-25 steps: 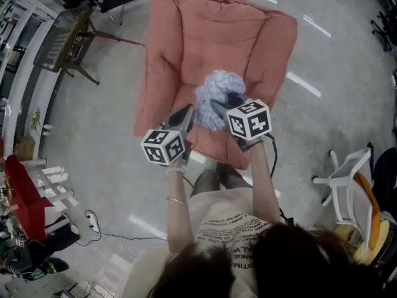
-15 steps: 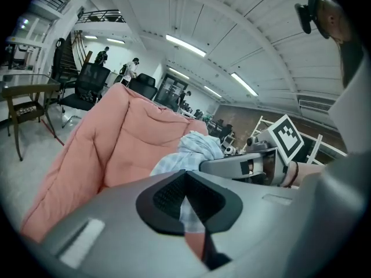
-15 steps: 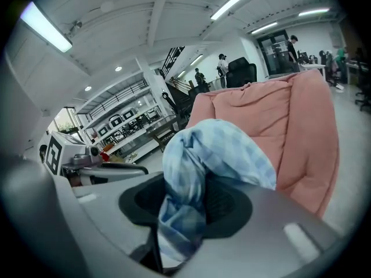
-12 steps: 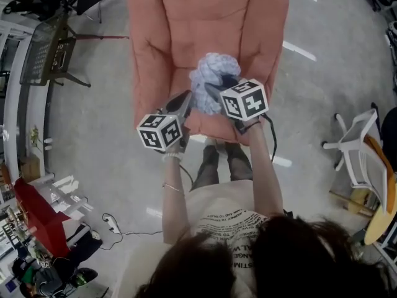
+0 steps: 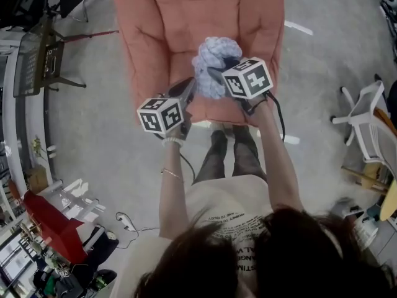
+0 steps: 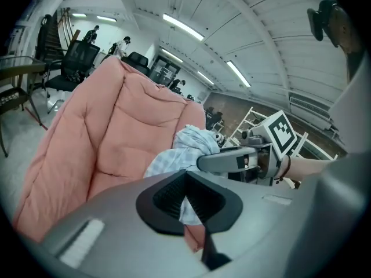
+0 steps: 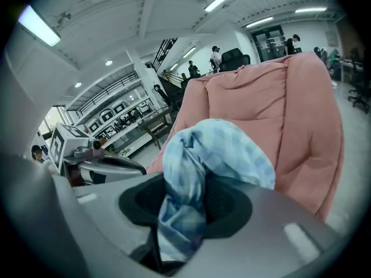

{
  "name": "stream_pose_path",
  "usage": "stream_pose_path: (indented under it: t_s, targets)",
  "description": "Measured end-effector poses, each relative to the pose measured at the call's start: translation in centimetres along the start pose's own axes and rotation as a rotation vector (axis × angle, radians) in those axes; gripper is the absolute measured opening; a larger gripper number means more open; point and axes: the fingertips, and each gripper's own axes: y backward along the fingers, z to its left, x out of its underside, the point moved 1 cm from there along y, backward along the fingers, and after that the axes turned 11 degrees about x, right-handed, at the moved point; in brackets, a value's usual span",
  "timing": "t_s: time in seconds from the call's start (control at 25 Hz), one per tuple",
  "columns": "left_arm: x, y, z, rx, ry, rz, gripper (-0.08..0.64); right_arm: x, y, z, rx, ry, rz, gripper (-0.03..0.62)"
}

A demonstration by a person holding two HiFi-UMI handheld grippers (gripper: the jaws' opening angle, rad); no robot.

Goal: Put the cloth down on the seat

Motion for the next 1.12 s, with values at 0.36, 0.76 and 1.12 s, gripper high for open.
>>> stream_pose_path:
  t_s: [0.36, 0.76, 1.12]
  targets:
    - [3.2, -2.4, 4.8, 0.029, 0.04, 0.07, -0.002, 2.8, -5.1, -2.3, -0.013, -0.019, 0.059, 0.164]
    - [7.0, -3.9, 8.6, 0.007, 0.131, 0.076, -0.002, 5.6, -10.1, -3.5, -0.05, -0.005, 0.136, 0.164]
    - [8.9, -5.5, 10.9, 0.017, 0.155, 0.117, -0.002, 8.0, -13.3, -3.8, -0.081, -0.005, 0.194, 0.164]
